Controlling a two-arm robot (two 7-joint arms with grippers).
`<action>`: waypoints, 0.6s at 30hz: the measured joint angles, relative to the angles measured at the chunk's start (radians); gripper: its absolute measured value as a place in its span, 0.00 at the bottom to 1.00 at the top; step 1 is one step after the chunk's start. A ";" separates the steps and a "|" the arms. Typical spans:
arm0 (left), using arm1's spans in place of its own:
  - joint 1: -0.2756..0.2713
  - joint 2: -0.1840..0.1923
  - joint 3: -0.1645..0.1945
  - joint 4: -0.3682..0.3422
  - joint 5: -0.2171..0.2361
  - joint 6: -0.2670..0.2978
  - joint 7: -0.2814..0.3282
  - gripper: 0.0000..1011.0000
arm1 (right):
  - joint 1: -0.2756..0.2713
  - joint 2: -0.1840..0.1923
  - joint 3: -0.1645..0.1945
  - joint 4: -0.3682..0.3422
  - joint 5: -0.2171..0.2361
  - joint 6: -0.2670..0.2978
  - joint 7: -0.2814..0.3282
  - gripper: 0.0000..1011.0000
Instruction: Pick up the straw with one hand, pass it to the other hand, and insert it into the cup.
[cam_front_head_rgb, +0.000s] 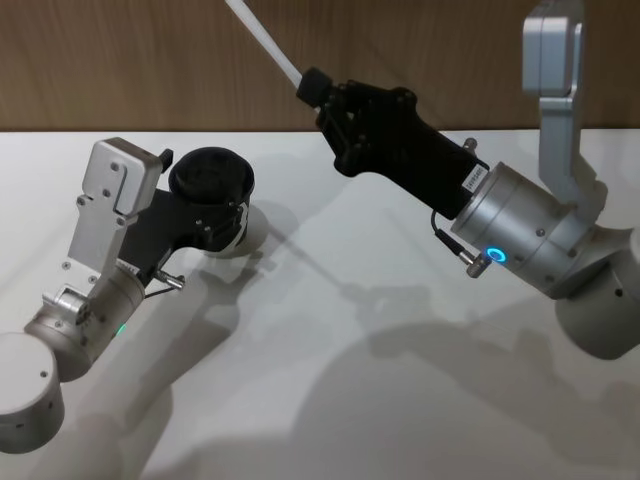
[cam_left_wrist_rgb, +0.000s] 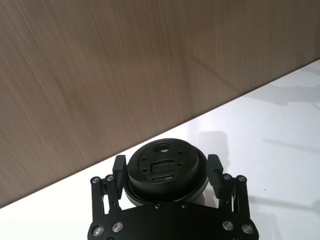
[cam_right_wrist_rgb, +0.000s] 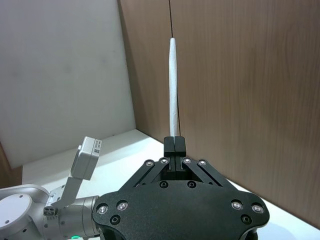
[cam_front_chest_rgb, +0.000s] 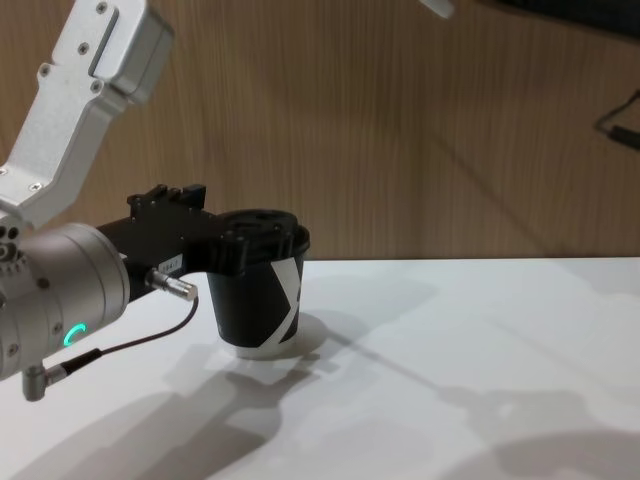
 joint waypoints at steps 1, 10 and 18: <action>0.000 0.000 0.000 0.000 0.000 0.000 0.000 0.99 | 0.002 -0.001 -0.002 0.001 0.000 0.000 -0.001 0.00; 0.000 0.000 0.000 0.000 0.000 0.000 0.000 0.99 | 0.019 -0.008 -0.021 0.012 -0.001 0.001 -0.012 0.00; 0.000 0.000 0.000 0.000 0.000 0.000 0.000 0.99 | 0.026 -0.012 -0.029 0.016 -0.003 0.001 -0.018 0.00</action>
